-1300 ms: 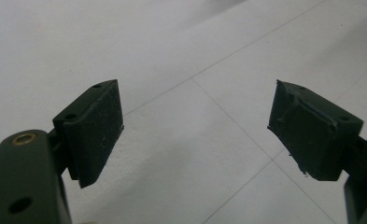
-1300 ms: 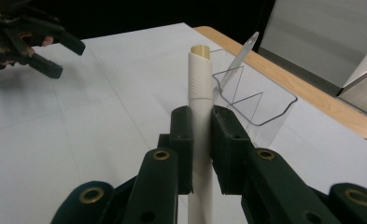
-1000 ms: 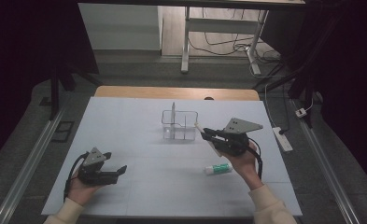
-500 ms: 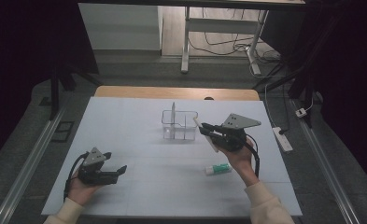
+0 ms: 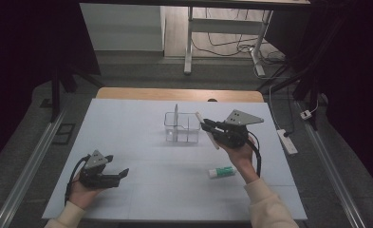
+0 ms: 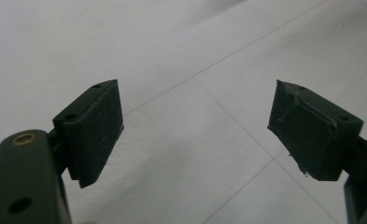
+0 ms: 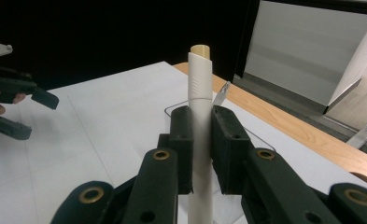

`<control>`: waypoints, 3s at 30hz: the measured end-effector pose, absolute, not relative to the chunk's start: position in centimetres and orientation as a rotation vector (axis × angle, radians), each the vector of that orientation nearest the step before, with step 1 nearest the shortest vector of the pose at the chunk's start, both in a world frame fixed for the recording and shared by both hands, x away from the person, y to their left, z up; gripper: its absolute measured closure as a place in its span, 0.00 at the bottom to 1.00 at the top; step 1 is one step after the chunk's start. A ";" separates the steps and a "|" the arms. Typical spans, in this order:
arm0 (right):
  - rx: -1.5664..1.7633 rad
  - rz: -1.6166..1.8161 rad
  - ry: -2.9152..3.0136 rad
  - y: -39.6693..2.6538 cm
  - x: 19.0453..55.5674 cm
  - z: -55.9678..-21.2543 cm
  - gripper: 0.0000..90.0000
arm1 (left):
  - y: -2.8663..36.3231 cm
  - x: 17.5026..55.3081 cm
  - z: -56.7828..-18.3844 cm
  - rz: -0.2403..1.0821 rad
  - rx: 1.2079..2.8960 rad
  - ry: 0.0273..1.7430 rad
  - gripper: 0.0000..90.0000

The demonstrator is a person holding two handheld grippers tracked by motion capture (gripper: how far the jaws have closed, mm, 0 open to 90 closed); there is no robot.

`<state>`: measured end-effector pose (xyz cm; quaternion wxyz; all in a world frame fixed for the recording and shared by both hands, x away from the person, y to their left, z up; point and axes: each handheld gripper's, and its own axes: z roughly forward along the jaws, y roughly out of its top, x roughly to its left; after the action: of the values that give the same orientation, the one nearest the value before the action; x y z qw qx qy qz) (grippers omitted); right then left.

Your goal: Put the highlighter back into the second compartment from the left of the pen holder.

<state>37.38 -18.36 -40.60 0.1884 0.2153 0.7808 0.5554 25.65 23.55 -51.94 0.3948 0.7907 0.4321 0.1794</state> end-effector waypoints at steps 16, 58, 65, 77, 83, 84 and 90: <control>0.624 1.603 2.152 -17.3 38.8 -39.8 0.87 | 23.6 25.7 -52.0 0.455 2.004 1.098 0.20; 0.644 1.665 2.100 -14.1 42.0 -38.0 0.87 | 23.6 25.7 -51.9 0.455 2.003 1.093 0.20; 0.643 1.679 2.091 -13.5 42.7 -37.9 0.87 | 23.6 25.7 -51.9 0.454 2.002 1.091 0.20; 0.664 1.692 2.068 -12.6 44.0 -38.5 0.87 | 23.7 25.7 -51.9 0.453 2.001 1.093 0.20; 0.677 1.705 2.068 -12.1 44.5 -39.1 0.87 | 23.7 25.7 -51.9 0.450 2.002 1.091 0.20; 0.679 1.703 2.067 -11.9 44.6 -39.3 0.87 | 23.6 25.7 -51.9 0.450 2.002 1.091 0.20; 0.674 1.697 2.075 -11.1 45.1 -39.8 0.87 | 23.7 25.7 -51.8 0.453 2.000 1.091 0.20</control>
<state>45.06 -11.14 -39.85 0.1877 0.2396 0.7374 0.6029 25.66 23.66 -51.85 0.3980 0.7899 0.4309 0.1787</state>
